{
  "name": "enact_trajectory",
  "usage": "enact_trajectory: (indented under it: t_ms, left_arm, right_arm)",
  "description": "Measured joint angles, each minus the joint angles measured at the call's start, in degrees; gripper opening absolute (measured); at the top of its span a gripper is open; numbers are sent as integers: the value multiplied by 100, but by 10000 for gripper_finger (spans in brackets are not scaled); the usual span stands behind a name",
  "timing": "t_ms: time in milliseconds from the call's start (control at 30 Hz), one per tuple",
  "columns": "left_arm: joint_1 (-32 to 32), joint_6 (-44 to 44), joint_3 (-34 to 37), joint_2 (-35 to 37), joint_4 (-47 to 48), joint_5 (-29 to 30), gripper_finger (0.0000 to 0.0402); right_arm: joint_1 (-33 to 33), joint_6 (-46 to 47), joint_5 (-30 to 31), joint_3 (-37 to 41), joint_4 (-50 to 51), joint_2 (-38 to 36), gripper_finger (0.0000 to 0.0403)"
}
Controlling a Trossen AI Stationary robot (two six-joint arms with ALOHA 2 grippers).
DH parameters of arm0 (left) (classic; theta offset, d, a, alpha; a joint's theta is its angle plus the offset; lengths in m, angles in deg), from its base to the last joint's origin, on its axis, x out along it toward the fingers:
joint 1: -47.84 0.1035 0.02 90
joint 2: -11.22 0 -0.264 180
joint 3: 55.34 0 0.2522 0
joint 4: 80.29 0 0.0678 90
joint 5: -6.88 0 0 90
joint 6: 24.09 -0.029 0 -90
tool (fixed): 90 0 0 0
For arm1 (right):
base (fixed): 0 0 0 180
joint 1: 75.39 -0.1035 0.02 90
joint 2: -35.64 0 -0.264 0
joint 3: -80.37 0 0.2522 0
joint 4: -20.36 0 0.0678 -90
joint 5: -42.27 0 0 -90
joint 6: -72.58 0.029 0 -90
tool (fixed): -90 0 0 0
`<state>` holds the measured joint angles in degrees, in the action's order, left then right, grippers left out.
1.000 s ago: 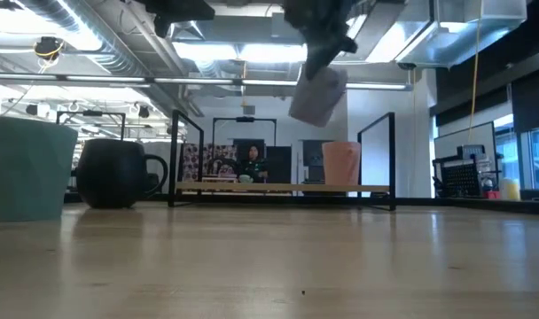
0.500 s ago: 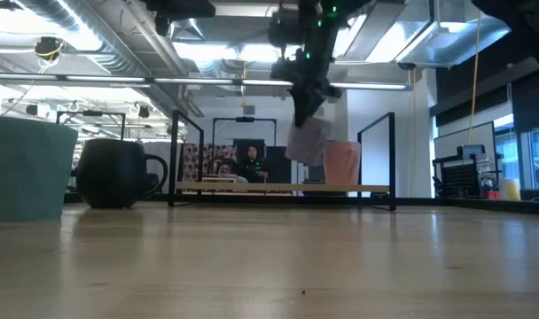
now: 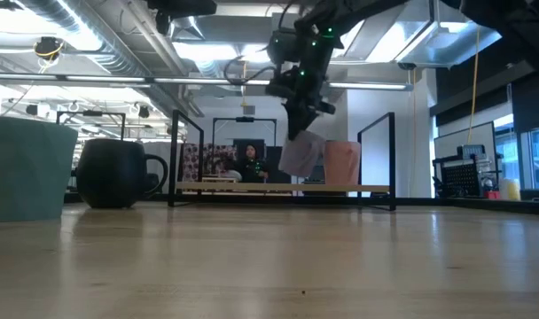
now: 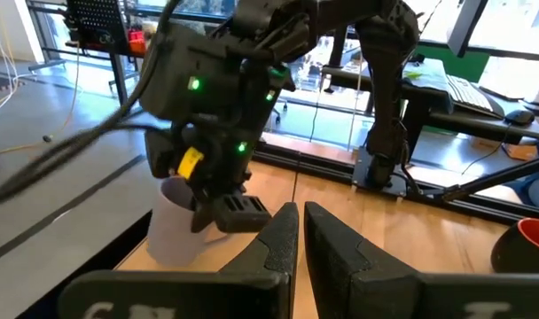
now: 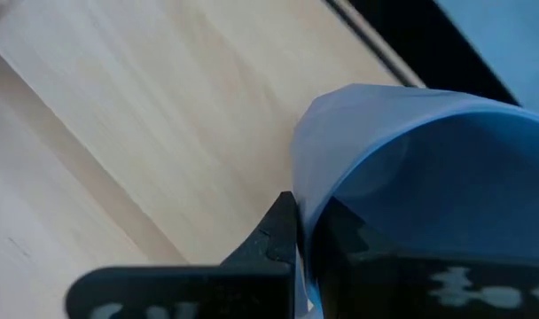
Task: Place coffee mugs
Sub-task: Put the purple mug on the shelf
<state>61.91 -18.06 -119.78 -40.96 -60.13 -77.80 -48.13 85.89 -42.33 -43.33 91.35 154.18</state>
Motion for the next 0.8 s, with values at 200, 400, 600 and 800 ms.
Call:
enact_trajectory:
  t_ms: [200, 400, 600, 800]
  left_arm:
    - [0, -1, 0, 2, 1, 36, 18]
    - [0, 1, 0, 1, 1, 121, 18]
    - [0, 1, 0, 1, 1, 122, 18]
    - [0, 1, 0, -1, 0, 122, 18]
  right_arm:
    - [59, -34, 104, -5, -1, -9, 3]
    - [103, -86, 94, 84, -78, -9, 3]
    - [130, -156, 59, 89, -37, 20, 3]
    - [167, -182, 62, 91, -4, 26, 5]
